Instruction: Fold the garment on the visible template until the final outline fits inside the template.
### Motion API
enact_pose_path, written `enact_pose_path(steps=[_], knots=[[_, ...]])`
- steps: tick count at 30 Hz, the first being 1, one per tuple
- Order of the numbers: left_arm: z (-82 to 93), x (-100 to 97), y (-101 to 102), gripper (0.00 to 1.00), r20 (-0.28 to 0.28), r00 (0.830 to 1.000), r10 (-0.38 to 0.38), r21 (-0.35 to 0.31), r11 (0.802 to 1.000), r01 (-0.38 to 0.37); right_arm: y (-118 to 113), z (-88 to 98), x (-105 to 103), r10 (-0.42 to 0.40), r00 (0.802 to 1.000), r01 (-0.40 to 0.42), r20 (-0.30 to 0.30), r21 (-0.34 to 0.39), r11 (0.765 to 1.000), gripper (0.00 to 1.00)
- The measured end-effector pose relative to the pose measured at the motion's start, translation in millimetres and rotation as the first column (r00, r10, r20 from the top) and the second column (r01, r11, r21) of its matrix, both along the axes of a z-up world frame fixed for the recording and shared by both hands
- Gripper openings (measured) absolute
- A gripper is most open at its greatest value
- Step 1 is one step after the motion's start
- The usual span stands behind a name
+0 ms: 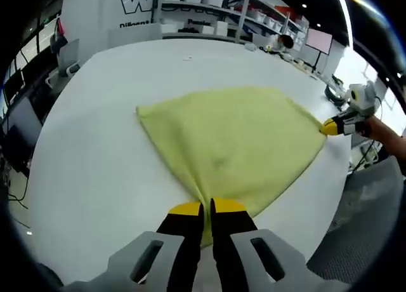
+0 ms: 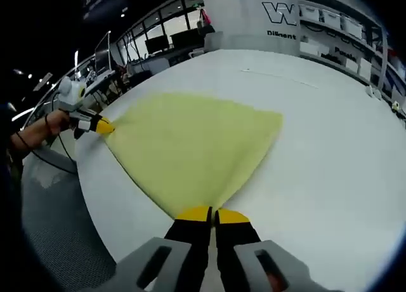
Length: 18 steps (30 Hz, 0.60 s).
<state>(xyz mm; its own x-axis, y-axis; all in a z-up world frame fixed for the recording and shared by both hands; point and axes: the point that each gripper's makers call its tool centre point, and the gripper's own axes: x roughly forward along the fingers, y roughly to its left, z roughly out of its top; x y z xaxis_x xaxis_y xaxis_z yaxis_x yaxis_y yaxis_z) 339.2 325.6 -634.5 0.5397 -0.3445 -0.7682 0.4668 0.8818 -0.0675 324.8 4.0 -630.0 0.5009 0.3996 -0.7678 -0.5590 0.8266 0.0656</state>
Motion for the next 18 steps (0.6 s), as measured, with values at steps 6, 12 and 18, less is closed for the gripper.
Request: enact_pose_path(steps=[6, 12, 18], knots=[[-1.1, -0.7, -1, 0.0, 0.025, 0.998, -0.05, 0.151, 0.987, 0.046, -3, -4.9, 2, 0.034, 0.999, -0.034, 0.001, -0.172, 0.985, 0.0], [3.6, -3.2, 13, 0.0, 0.063, 0.996, -0.063, 0.154, 0.987, 0.053, -7, 6.7, 4, -0.048, 0.998, 0.05, 0.037, -0.067, 0.996, 0.0], [9.8, -6.6, 40, 0.0, 0.076, 0.996, 0.048, 0.113, 0.992, -0.057, -33, 17.2, 2, -0.133, 0.988, 0.141, 0.074, -0.107, 0.984, 0.0]])
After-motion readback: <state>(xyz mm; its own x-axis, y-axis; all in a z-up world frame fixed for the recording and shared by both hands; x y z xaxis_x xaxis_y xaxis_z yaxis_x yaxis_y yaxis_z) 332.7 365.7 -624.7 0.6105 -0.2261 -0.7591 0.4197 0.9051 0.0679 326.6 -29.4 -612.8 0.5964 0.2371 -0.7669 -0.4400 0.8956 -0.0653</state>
